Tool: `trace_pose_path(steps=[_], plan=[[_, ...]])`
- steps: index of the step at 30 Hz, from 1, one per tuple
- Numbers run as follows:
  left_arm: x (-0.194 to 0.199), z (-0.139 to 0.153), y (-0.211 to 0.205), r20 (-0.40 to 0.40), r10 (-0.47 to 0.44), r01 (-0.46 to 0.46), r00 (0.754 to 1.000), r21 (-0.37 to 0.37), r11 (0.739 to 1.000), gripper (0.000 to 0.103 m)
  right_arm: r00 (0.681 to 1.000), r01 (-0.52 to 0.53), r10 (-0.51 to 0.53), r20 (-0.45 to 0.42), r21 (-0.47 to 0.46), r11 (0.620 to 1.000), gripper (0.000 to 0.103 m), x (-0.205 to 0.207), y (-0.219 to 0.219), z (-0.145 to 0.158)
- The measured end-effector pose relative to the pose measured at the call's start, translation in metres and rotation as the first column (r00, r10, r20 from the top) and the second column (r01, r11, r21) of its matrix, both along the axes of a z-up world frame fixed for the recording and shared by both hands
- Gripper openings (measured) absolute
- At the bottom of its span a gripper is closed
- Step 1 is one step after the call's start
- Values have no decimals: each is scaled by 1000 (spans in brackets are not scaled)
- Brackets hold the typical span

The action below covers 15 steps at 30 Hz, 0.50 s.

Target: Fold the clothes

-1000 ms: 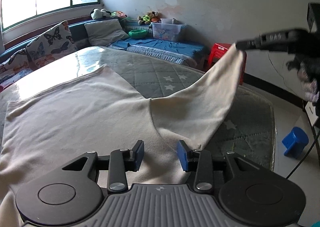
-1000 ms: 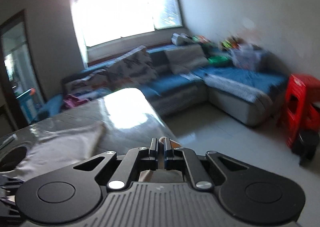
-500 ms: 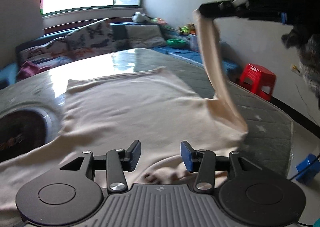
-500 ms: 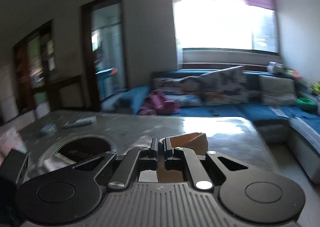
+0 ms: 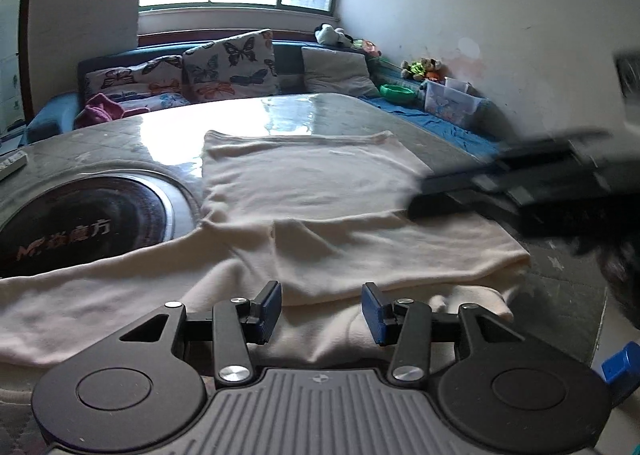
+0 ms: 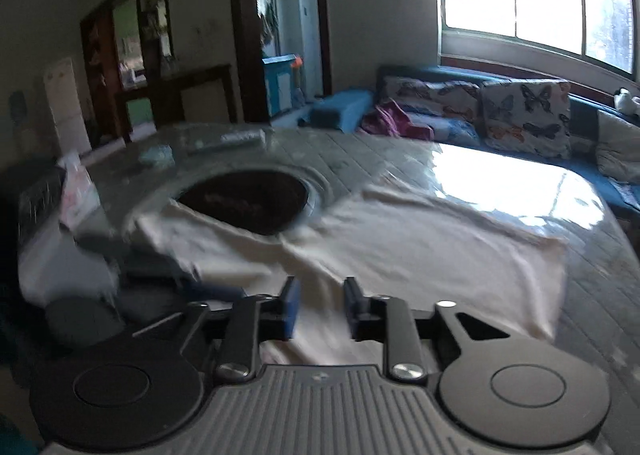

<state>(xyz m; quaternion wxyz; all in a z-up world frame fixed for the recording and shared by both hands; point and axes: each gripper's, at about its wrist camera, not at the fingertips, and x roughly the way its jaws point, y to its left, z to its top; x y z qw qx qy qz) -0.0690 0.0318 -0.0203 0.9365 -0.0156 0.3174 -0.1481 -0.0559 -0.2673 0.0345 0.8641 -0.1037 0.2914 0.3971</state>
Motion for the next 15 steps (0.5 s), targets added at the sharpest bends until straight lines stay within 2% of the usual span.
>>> trace_pose_path(steps=[9, 12, 15], plan=[[14, 6, -15, 13, -27, 27, 1000, -10, 1000, 46, 981, 156, -167, -96, -110, 982, 26, 10, -71, -46], [21, 3, -25, 0, -48, 48, 999, -3, 999, 46, 981, 159, -168, -99, -98, 982, 26, 8, -78, -41], [28, 1, -33, 0, -66, 66, 998, 5, 998, 46, 986, 160, -163, -46, -73, 984, 26, 11, -80, -27]])
